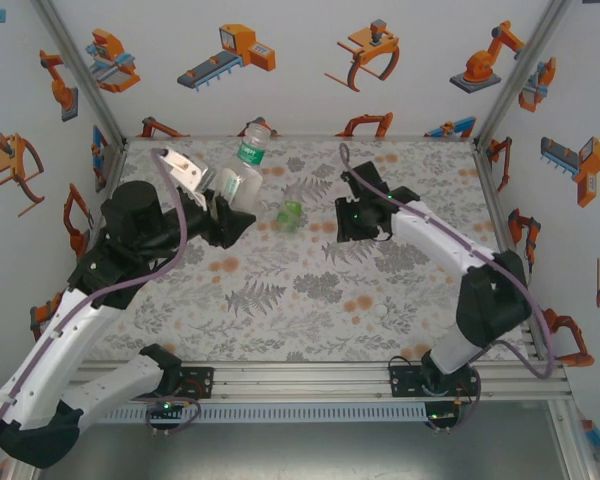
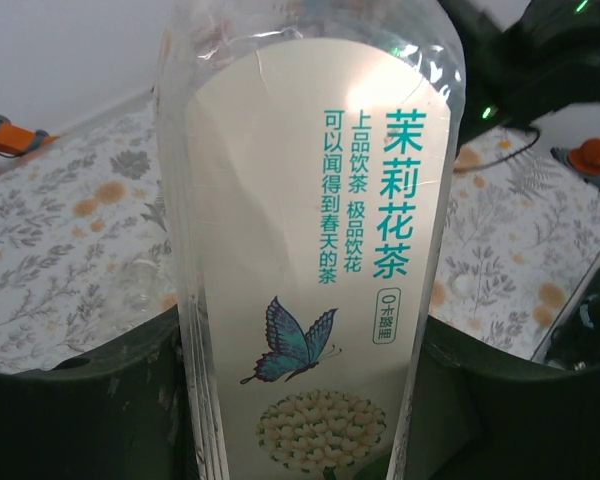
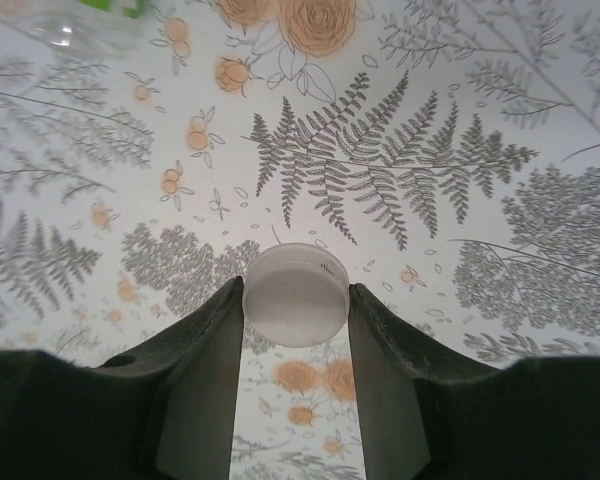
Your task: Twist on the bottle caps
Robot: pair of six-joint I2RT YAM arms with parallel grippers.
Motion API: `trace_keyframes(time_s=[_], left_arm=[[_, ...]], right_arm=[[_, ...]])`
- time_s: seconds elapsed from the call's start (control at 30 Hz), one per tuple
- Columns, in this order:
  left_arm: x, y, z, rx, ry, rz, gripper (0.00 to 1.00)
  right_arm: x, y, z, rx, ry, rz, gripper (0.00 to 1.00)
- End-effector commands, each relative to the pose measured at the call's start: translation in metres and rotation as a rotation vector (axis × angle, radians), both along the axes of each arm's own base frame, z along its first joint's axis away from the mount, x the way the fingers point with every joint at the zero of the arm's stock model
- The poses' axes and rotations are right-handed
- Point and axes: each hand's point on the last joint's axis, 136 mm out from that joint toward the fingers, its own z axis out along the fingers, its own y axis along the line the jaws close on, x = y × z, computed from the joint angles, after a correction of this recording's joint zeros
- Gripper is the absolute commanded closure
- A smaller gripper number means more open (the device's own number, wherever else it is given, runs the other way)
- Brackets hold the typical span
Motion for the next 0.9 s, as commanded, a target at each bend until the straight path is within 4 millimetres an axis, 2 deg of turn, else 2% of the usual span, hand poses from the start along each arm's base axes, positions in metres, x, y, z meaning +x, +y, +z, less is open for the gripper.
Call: trace_keyframes(time_s=[0.0,0.17,0.33,0.53,0.63,0.73,0.87], left_arm=[[-0.006,-0.013,-0.013,0.054,0.007,-0.1,0.94],[-0.011,-0.028,-0.033,0.145,-0.012,-0.221,0.99],[-0.024,-0.037,-0.049,0.248,-0.082,-0.34,1.0],[-0.044,-0.04,-0.066,0.37,-0.14,-0.453,1.0],[-0.053,-0.043,-0.066,0.387,-0.166,-0.488,1.0],[-0.061,-0.047,-0.064,0.389,-0.191,-0.519,1.0],[-0.068,-0.053,-0.062,0.383,-0.196,-0.55,1.0]], right_arm=[[-0.015,-0.004,0.041,0.097,-0.024,0.097,0.77],[-0.029,-0.017,0.097,0.185,-0.143,0.192,0.83],[-0.052,-0.011,0.152,0.305,-0.264,0.323,0.93],[-0.1,0.011,0.228,0.511,-0.467,0.576,0.93],[-0.13,0.019,0.265,0.617,-0.604,0.73,0.94],[-0.154,0.022,0.29,0.7,-0.709,0.852,0.94],[-0.171,0.025,0.306,0.753,-0.75,0.955,0.95]])
